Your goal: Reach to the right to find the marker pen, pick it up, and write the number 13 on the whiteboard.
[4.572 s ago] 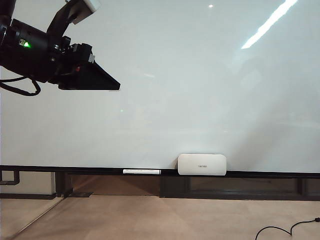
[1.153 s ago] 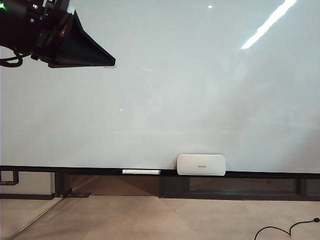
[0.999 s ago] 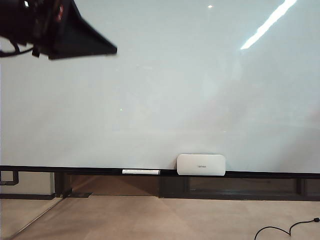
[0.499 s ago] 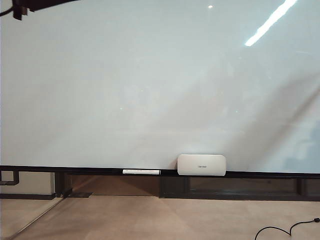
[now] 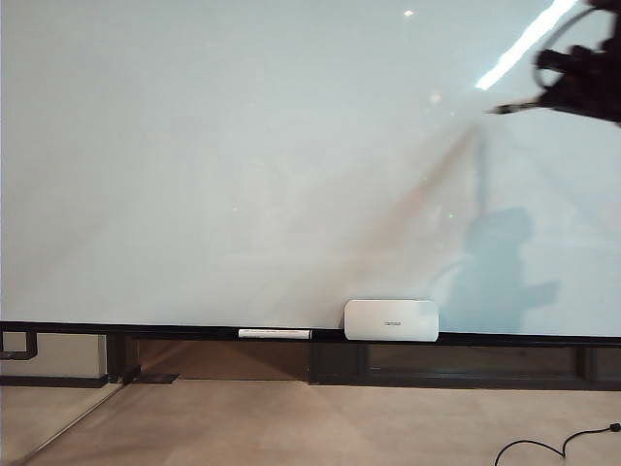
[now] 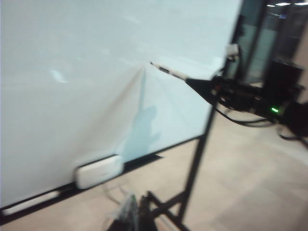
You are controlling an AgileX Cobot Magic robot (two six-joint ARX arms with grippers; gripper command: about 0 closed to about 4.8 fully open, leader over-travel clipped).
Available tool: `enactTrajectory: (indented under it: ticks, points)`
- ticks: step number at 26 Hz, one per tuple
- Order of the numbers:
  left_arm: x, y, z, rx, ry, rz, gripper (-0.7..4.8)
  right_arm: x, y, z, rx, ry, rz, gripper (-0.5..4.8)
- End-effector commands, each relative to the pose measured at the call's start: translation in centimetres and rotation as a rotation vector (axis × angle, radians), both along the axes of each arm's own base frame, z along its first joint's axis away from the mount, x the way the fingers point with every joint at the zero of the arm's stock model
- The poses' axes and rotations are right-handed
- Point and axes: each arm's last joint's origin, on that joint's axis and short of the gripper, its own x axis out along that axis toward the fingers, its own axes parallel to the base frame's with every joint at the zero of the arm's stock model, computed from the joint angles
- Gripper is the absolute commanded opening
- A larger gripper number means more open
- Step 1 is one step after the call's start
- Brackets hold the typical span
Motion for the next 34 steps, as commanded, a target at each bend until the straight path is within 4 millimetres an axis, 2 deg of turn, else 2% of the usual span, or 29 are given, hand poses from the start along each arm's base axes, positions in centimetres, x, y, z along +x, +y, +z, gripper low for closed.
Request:
enactTrajectory:
  ticks: [1,6,10,18,26,30,34]
  points:
    - [-0.1,0.4,0.8,0.063,-0.046,0.118,-0.06,-0.2,2.9,0.8,0.008,-0.036,0.072,-0.06]
    - [0.1,0.7,1.4,0.14,-0.144,0.252,-0.06,-0.8,7.8,1.5,-0.001,-0.063,0.19,-0.06]
    - [-0.1,0.6,2.0,0.126,-0.227,0.217,-0.06,-0.3,11.0,3.0,0.0,-0.107,0.277,-0.06]
    - [-0.3,0.7,3.1,0.107,-0.265,0.198,-0.06,1.5,12.3,5.9,0.01,-0.173,0.294,-0.06]
    - [0.3,0.6,3.0,0.156,-0.253,0.249,-0.06,3.5,14.2,7.3,0.017,-0.187,0.318,-0.06]
    - [0.3,0.6,3.2,0.177,-0.248,0.253,-0.06,3.7,15.3,7.8,0.025,-0.2,0.322,-0.06]
    - [0.0,0.8,4.7,0.188,-0.291,0.262,-0.06,3.5,15.8,8.0,0.007,-0.215,0.316,-0.06]
